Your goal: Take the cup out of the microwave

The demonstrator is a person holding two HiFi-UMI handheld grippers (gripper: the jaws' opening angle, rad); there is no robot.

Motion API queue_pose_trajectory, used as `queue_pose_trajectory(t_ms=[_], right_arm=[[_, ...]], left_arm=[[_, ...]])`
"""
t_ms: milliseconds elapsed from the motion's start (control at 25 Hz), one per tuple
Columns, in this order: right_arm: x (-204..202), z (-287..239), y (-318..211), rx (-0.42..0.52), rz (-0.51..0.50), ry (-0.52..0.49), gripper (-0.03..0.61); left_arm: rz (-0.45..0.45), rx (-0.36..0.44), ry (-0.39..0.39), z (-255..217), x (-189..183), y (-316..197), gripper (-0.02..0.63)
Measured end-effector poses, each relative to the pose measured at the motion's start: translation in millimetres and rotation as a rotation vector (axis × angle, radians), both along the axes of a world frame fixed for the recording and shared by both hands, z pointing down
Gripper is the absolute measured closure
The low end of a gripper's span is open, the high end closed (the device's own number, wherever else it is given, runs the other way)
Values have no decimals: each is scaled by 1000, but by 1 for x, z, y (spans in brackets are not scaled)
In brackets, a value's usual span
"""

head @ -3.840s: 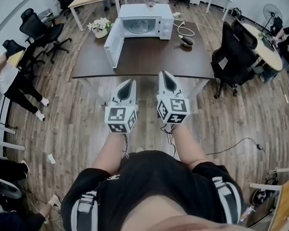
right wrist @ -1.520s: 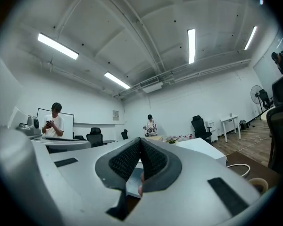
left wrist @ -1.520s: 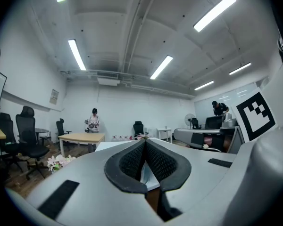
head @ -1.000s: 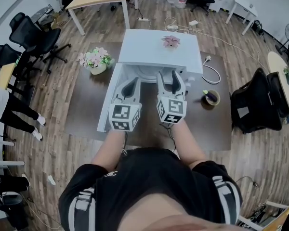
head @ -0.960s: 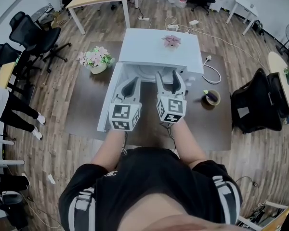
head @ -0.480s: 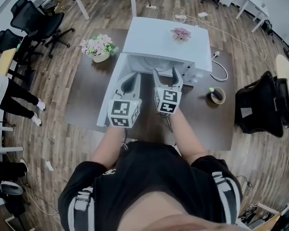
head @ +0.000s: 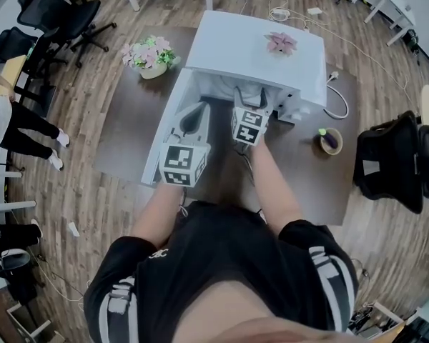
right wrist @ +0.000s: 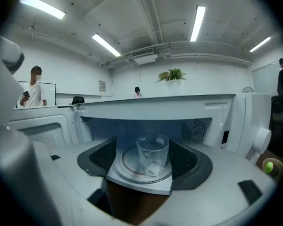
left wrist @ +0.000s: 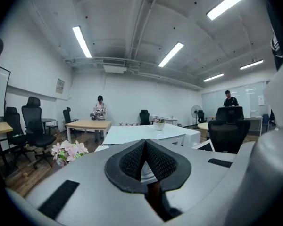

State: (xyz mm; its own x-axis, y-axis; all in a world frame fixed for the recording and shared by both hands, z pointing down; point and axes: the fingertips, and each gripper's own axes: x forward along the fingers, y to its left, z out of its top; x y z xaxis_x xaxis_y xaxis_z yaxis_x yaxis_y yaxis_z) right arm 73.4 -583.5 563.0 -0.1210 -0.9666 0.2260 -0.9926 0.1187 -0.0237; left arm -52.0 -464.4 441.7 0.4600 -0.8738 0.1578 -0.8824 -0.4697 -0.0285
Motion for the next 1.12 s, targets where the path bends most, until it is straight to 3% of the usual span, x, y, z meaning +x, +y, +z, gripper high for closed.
queue_pose_trajectory(t_ms=[520, 840, 1120], right_arm=[[10, 73, -58, -128, 23, -18, 236], [17, 82, -94, -137, 46, -24, 219], [16, 79, -85, -152, 14, -30, 212]], left_arm=[[15, -42, -42, 23, 7, -22, 611], [6, -79, -73, 34, 5, -34, 611], [5, -76, -74, 32, 9, -33, 611]])
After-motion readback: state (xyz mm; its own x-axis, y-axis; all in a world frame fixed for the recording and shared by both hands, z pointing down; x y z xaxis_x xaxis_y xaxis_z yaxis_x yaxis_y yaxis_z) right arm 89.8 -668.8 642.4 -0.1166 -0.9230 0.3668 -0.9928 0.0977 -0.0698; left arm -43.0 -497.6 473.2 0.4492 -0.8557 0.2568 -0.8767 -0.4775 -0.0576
